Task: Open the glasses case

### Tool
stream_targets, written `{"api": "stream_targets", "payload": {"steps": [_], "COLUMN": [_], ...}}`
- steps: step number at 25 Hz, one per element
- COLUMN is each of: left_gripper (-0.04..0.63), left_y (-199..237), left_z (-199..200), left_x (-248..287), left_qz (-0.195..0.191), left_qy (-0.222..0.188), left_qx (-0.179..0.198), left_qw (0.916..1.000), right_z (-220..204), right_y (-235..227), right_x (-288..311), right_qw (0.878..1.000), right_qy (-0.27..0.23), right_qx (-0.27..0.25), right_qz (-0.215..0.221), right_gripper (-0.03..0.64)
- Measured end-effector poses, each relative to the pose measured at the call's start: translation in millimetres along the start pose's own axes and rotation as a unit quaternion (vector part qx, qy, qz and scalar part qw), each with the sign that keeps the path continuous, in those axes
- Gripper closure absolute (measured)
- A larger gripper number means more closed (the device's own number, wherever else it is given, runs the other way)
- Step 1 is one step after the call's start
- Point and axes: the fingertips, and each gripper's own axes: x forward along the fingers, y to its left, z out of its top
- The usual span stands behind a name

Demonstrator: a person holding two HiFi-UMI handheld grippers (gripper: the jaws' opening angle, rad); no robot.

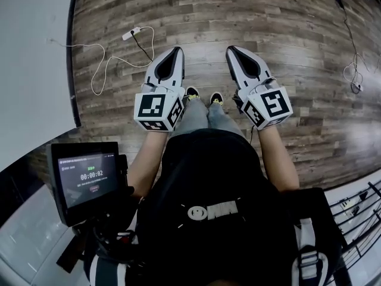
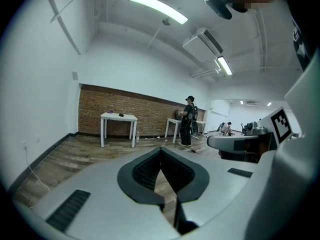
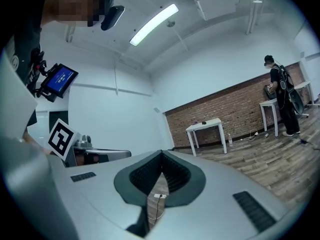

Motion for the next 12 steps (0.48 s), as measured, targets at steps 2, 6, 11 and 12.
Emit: {"api": "stream_targets", "payload": {"steps": [2,6,11,12], "left_gripper": [0.591,0.591,0.591,0.591], "left_y": [8,34,72,80], "left_z": [2,7,18,21], "left_x": [7,26,48,52], "left_qz": [-0.001,-0.003,-0.017,-0.019], "left_qy": [0.000,-0.005,-0.008,-0.009], "left_qx": [-0.002,-0.007,-0.003,-0.006], "left_qw": [1.0000,1.0000,0.9998,0.9998], "right_z": [0,2,5,6], "right_y": [-3,-8,-14,-17], "right_x": [9,39,84,94], "right_qw": [1.000,1.000,1.000,1.000], "right_qy": [0.001,0.004,0.009,0.011], "right_qx": [0.002,-0.005,-0.005,-0.002], "right_qz": [0.003,0.003,-0.018,-0.024], "right_gripper": [0.614,0.614,0.614,0.614]}}
